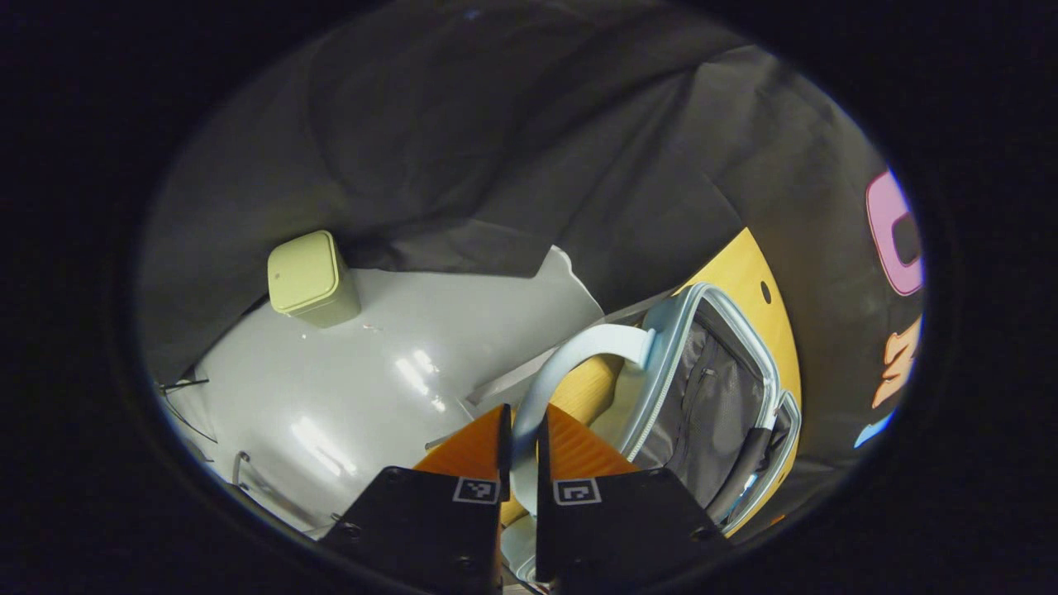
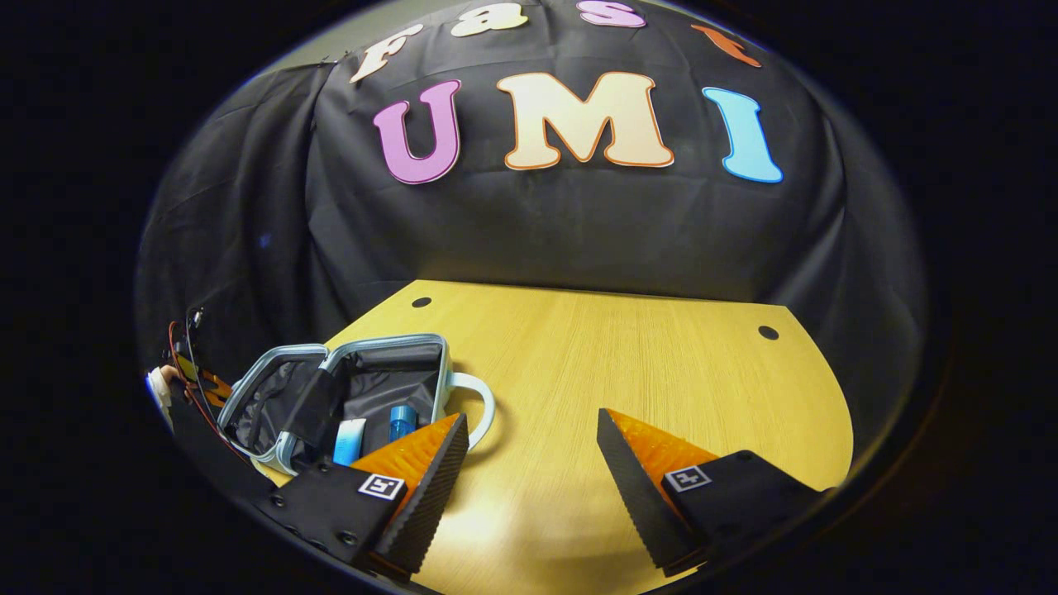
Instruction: First open the suitcase, pack the skin care products into it, and then close the suitcase.
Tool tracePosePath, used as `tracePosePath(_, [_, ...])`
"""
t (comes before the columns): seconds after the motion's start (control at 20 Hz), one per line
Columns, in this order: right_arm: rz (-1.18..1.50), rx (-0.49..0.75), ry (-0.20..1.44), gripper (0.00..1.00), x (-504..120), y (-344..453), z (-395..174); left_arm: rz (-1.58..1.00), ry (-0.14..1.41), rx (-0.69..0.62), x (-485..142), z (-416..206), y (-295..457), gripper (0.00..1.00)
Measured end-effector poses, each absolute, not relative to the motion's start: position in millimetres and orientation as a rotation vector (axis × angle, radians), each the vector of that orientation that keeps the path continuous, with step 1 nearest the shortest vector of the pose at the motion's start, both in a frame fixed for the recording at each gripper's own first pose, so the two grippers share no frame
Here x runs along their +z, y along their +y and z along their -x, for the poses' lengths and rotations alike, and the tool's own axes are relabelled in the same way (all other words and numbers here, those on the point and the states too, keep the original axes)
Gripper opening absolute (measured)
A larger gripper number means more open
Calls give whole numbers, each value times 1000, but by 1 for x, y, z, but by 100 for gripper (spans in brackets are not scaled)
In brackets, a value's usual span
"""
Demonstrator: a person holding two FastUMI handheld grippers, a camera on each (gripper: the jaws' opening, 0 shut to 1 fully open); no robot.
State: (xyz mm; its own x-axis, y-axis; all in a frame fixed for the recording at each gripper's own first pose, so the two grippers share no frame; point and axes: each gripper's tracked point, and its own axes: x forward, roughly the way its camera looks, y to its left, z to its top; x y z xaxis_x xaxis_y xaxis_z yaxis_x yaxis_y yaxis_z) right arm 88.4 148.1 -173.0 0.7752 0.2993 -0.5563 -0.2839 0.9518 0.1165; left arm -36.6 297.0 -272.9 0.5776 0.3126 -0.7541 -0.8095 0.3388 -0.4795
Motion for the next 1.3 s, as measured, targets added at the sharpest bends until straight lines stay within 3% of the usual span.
tracePosePath(0.15, [-39, 319, 602, 98, -173, 146, -89, 928, 640, 781, -266, 35, 289, 3])
tracePosePath(0.2, [-41, 320, 598, 94, -173, 144, -89, 912, 645, 774, -261, 34, 287, 2])
tracePosePath(0.25, [-40, 318, 596, 98, -172, 142, -90, 893, 649, 768, -255, 35, 284, 0])
tracePosePath(0.5, [-56, 306, 581, 94, -164, 125, -90, 804, 597, 749, -197, 39, 275, 0])
tracePosePath(0.55, [-59, 303, 578, 98, -162, 121, -90, 786, 575, 726, -178, 36, 270, 0])
tracePosePath(0.65, [-66, 297, 572, 98, -161, 113, -90, 740, 529, 681, -142, 28, 257, 0])
tracePosePath(0.7, [-70, 297, 563, 94, -159, 109, -90, 722, 509, 658, -124, 23, 250, 0])
tracePosePath(0.95, [-67, 287, 559, 98, -162, 84, -85, 647, 437, 558, -46, -9, 199, 0])
tracePosePath(1.05, [-74, 275, 562, 98, -166, 72, -80, 594, 426, 522, -23, -25, 177, 0])
tracePosePath(1.1, [-82, 268, 562, 94, -166, 66, -78, 564, 423, 502, -13, -34, 164, 0])
tracePosePath(1.3, [-109, 229, 553, 98, -165, 38, -73, 480, 416, 387, 18, -82, 103, 0])
